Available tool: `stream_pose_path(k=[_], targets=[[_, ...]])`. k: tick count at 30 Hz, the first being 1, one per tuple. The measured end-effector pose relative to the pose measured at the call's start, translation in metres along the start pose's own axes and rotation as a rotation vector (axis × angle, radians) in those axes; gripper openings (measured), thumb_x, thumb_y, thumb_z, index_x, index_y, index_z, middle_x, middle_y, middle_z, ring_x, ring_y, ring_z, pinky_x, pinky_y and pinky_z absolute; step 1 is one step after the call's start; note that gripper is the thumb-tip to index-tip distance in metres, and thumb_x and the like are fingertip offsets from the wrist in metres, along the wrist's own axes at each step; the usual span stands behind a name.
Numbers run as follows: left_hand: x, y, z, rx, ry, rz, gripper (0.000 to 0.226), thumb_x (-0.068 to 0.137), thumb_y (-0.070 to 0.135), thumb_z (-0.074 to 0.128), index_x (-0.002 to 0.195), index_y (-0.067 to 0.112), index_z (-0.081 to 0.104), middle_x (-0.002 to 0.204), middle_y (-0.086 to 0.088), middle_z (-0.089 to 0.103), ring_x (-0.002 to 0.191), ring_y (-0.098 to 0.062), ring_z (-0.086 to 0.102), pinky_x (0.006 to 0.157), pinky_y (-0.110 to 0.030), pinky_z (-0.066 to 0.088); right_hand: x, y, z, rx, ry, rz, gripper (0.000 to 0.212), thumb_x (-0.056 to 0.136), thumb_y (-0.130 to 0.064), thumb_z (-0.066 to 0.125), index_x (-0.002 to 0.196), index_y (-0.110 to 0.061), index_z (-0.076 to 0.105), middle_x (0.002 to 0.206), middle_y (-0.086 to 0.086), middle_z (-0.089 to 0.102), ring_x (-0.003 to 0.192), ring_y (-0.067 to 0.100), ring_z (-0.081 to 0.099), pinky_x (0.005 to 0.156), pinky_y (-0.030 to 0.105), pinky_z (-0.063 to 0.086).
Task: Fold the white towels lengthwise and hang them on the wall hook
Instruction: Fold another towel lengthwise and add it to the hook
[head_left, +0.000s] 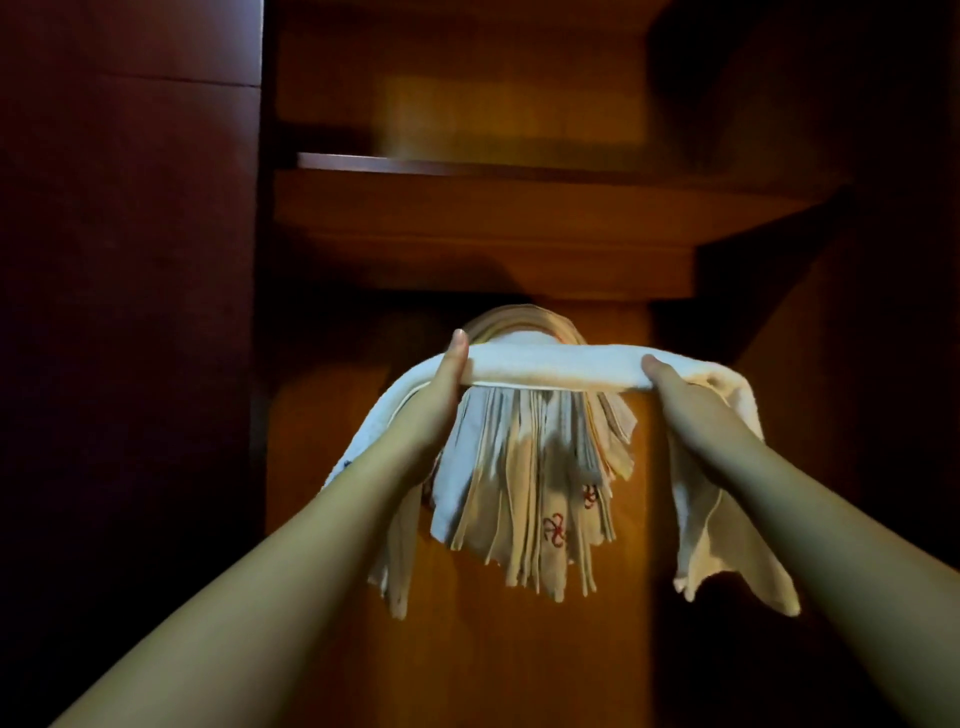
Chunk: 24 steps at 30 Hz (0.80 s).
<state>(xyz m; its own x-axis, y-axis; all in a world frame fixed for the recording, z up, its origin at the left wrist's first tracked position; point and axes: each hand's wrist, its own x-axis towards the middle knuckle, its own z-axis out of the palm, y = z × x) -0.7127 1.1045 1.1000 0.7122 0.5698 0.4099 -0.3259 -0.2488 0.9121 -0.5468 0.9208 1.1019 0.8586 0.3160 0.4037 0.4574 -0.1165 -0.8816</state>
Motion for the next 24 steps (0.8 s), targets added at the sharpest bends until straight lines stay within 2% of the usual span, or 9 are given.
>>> stream_pose_path(k=[3,6,9,11,14,16,20,23,24], targets=[[0.035,0.002,-0.003,-0.020,0.032,0.032,0.070,0.087,0.079,0.041,0.108,0.018,0.069,0.111,-0.014,0.074,0.113,-0.027,0.067,0.108,-0.045,0.045,0.029,-0.013,0.013,-0.031,-0.010,-0.046,0.060,0.098,-0.065,0.032,0.113,-0.015,0.063,0.111,0.012,0.065,0.102,0.024,0.058,0.103,0.039,0.039],[0.068,0.005,-0.006,-0.009,0.077,0.036,0.090,0.069,0.092,0.046,0.115,0.018,0.069,0.118,-0.014,0.071,0.118,-0.029,0.063,0.112,-0.049,0.041,0.067,-0.025,0.024,-0.026,-0.003,-0.077,0.065,0.098,-0.065,0.034,0.127,-0.012,0.060,0.109,0.010,0.064,0.101,0.023,0.058,0.095,0.034,0.039],[0.097,0.010,-0.003,-0.036,0.075,0.006,0.071,0.091,0.076,0.039,0.101,0.014,0.072,0.096,-0.012,0.077,0.098,-0.025,0.072,0.095,-0.039,0.052,0.104,-0.035,0.035,0.002,-0.003,-0.102,0.068,0.095,-0.065,0.038,0.133,-0.012,0.058,0.116,0.012,0.066,0.103,0.025,0.060,0.097,0.035,0.042],[0.122,0.010,-0.001,-0.030,0.082,-0.019,0.071,0.095,0.072,0.037,0.104,0.012,0.072,0.091,-0.012,0.077,0.089,-0.024,0.074,0.083,-0.035,0.054,0.131,-0.040,0.041,0.001,-0.012,-0.112,0.068,0.097,-0.062,0.039,0.136,-0.010,0.055,0.119,0.015,0.064,0.108,0.028,0.059,0.097,0.036,0.042],[0.149,0.004,0.001,-0.012,0.099,-0.020,0.079,0.087,0.081,0.038,0.114,0.014,0.072,0.100,-0.014,0.076,0.096,-0.027,0.074,0.094,-0.041,0.054,0.158,-0.041,0.050,-0.003,-0.034,-0.131,0.066,0.099,-0.057,0.040,0.141,-0.008,0.051,0.136,0.017,0.057,0.123,0.031,0.054,0.103,0.036,0.039],[0.172,-0.003,0.001,0.026,0.122,-0.018,0.083,0.080,0.087,0.039,0.112,0.017,0.072,0.101,-0.014,0.077,0.096,-0.028,0.074,0.099,-0.046,0.052,0.175,-0.040,0.056,-0.019,-0.064,-0.153,0.063,0.101,-0.055,0.039,0.141,-0.009,0.051,0.138,0.016,0.055,0.125,0.031,0.052,0.097,0.034,0.037],[0.216,-0.027,-0.005,0.037,0.207,-0.018,0.086,0.070,0.092,0.045,0.112,0.022,0.072,0.109,-0.012,0.075,0.101,-0.028,0.072,0.101,-0.045,0.051,0.198,-0.029,0.072,-0.011,-0.113,-0.165,0.061,0.100,-0.056,0.038,0.131,-0.008,0.061,0.130,0.017,0.062,0.115,0.029,0.056,0.097,0.034,0.040],[0.233,-0.048,-0.008,0.036,0.265,-0.036,0.098,0.061,0.096,0.050,0.129,0.026,0.063,0.132,-0.011,0.064,0.117,-0.026,0.063,0.110,-0.044,0.042,0.202,-0.013,0.082,-0.018,-0.131,-0.123,0.059,0.102,-0.051,0.037,0.130,-0.005,0.060,0.130,0.020,0.059,0.113,0.031,0.055,0.091,0.033,0.038],[0.222,-0.049,-0.003,0.023,0.274,-0.035,0.092,0.069,0.088,0.049,0.133,0.023,0.060,0.132,-0.011,0.064,0.119,-0.026,0.061,0.111,-0.043,0.040,0.201,-0.007,0.083,-0.025,-0.129,-0.117,0.056,0.102,-0.050,0.036,0.126,-0.005,0.061,0.127,0.021,0.059,0.110,0.031,0.055,0.090,0.034,0.037]])
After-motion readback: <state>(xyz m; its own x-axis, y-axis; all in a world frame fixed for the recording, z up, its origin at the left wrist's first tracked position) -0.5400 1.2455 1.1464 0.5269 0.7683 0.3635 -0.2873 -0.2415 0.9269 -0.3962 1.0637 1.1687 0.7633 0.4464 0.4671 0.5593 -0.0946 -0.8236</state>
